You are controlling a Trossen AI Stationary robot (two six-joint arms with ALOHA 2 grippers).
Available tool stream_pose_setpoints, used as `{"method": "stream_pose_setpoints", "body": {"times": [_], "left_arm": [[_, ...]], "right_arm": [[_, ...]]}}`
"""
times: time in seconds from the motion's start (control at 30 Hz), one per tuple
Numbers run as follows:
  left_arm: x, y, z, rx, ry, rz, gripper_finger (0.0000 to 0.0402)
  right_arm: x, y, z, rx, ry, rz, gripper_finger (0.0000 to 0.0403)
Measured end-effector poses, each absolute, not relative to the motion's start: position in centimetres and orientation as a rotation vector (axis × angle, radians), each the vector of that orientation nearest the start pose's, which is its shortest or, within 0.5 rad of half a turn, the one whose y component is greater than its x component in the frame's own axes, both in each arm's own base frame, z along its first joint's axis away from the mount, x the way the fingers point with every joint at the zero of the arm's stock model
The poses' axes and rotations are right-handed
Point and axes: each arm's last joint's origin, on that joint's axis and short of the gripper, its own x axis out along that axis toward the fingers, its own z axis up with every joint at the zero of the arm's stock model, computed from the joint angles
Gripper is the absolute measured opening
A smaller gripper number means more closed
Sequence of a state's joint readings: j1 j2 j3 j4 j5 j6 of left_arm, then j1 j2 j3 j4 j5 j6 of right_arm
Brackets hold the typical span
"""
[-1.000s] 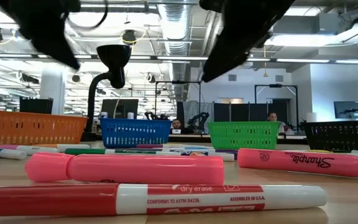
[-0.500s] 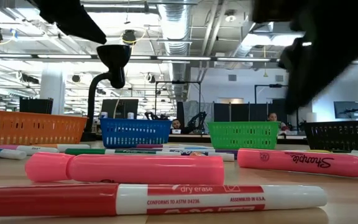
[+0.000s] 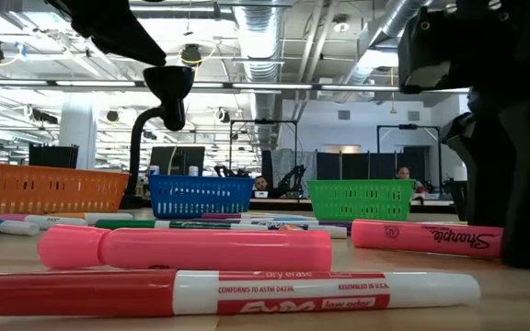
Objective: Pick & Place Markers
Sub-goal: Put the middle right pink highlighter pen into the orange basket
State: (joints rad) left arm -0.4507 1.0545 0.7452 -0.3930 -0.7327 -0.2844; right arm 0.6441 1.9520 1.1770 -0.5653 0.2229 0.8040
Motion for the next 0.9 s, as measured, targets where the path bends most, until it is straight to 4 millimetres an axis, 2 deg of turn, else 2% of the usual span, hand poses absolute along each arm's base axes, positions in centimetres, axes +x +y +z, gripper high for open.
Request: {"method": "stream_pose_setpoints", "body": {"times": [0.13, 0.33, 0.4, 0.5, 0.67, 0.77, 0.9], "left_arm": [[19.7, -7.4, 25.9, 0.113, 0.53, 0.347, 0.0138], [19.8, -7.4, 25.9, 0.11, 0.526, 0.348, 0.0138], [19.8, -7.4, 25.9, 0.106, 0.524, 0.348, 0.0138], [19.8, -7.5, 25.9, 0.102, 0.525, 0.33, 0.0138], [20.7, -8.2, 25.0, 0.115, 0.518, 0.175, 0.0138], [21.8, -8.8, 23.9, 0.17, 0.49, 0.1, 0.0143], [23.5, -8.7, 22.2, 0.205, 0.51, 0.122, 0.0164]], "right_arm": [[29.2, 20.7, 11.9, 0.09, 1.267, -0.133, 0.015], [29.8, 19.6, 13.1, 0.063, 1.25, -0.079, 0.0047], [29.9, 18.9, 13.9, 0.02, 1.235, -0.073, 0.0045], [30.3, 17.9, 16.0, -0.079, 1.153, -0.021, 0.0045], [31.5, 14.7, 18.4, -0.217, 1.023, -0.149, 0.0059], [33.4, 12.1, 18.5, -0.223, 0.981, -0.176, 0.0068], [35.9, 9.4, 17.5, -0.239, 0.933, -0.114, 0.0064]]}}
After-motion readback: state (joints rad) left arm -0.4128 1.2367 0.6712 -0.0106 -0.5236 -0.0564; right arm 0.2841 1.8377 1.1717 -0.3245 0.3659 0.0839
